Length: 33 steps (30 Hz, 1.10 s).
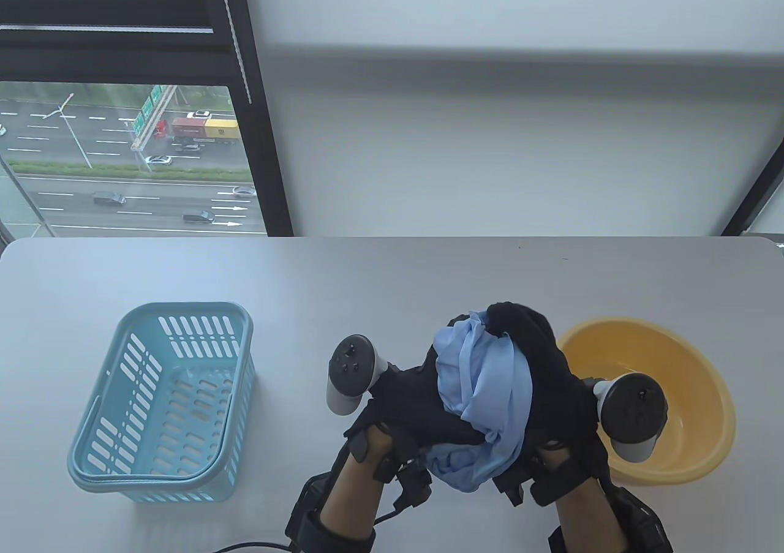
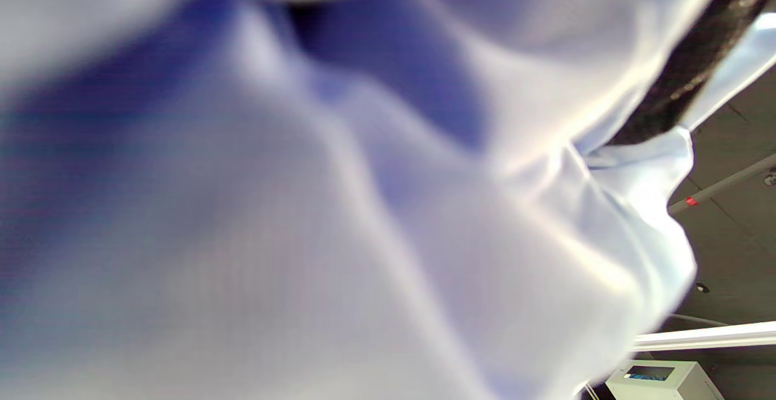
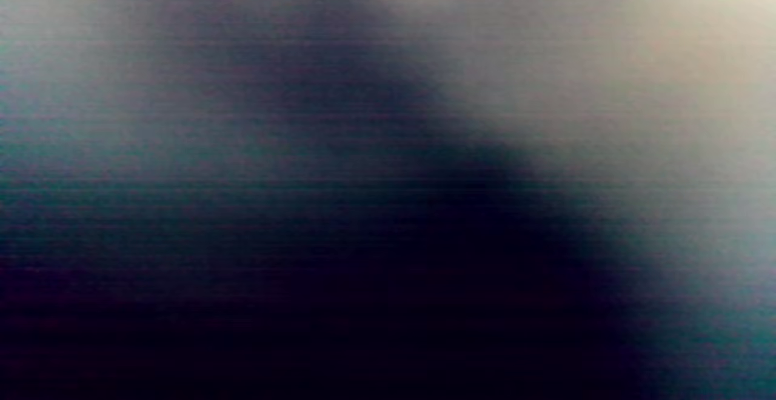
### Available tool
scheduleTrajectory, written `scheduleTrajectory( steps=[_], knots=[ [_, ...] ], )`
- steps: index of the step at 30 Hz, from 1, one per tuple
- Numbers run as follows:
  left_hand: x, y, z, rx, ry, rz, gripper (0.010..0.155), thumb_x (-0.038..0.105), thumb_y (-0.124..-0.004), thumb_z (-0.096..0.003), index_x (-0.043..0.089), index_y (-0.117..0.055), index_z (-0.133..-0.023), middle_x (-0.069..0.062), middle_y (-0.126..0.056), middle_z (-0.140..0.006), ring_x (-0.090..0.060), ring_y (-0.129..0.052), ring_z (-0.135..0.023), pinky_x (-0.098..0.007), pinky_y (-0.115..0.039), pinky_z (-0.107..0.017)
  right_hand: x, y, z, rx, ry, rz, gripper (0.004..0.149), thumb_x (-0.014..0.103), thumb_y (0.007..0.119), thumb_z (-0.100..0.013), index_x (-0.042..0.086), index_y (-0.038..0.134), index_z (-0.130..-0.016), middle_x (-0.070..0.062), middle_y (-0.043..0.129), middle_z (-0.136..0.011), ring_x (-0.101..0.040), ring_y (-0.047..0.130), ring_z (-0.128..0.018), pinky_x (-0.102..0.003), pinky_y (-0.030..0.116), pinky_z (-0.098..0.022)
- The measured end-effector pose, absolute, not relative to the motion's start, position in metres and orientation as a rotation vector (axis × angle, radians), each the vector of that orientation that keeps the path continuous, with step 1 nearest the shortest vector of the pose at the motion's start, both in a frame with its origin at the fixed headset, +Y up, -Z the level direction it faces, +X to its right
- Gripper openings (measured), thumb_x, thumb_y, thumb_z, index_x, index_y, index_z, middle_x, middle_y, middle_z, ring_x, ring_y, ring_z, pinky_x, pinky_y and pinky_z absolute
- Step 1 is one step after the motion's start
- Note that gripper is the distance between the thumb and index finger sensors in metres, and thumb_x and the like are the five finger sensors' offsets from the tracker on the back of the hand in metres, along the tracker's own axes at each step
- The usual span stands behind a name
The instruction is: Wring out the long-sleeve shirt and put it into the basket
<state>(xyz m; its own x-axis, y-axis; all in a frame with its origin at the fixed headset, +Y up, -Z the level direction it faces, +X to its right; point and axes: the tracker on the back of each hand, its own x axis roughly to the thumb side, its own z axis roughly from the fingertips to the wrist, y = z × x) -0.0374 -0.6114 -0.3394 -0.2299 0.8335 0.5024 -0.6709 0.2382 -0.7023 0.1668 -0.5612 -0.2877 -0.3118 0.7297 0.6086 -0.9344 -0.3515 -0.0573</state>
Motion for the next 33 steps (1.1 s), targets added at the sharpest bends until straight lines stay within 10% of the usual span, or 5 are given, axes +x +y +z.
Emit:
scheduleTrajectory(
  steps=[12,27,33],
  knots=[
    [-0.053,-0.598,-0.334,0.05,-0.998,1.358,0.09,0.062,-0.105,-0.0447,0.02,-0.058,-0.109,0.004,-0.098,-0.082,-0.017,-0.107,-0.062,-0.041,-0.087,-0.058,0.167,-0.567,-0.298,0.623,-0.378,1.853,0.089,0.058,0.093,-0.053,0.028,0.038,-0.117,-0.004,0.047,-0.118,-0.038,0.056,-0.102,-0.062,0.043,-0.079],
    [-0.098,-0.593,-0.337,0.205,-0.909,1.584,0.086,0.061,-0.104,-0.0462,0.024,-0.058,-0.11,0.006,-0.097,-0.084,-0.017,-0.106,-0.066,-0.042,-0.085,-0.061,0.187,-0.574,-0.315,0.768,-0.177,1.721,0.088,0.065,0.083,-0.057,0.026,0.034,-0.119,-0.012,0.041,-0.125,-0.051,0.052,-0.106,-0.07,0.045,-0.075],
    [-0.099,-0.608,-0.328,0.388,-0.589,1.973,0.088,0.063,-0.099,-0.0519,0.025,-0.048,-0.112,0.007,-0.089,-0.092,-0.017,-0.1,-0.076,-0.044,-0.079,-0.068,0.15,-0.594,-0.321,0.808,0.055,1.663,0.108,0.084,0.07,-0.053,0.029,0.002,-0.116,-0.018,0.001,-0.123,-0.064,0.021,-0.103,-0.079,0.036,-0.067]
  ],
)
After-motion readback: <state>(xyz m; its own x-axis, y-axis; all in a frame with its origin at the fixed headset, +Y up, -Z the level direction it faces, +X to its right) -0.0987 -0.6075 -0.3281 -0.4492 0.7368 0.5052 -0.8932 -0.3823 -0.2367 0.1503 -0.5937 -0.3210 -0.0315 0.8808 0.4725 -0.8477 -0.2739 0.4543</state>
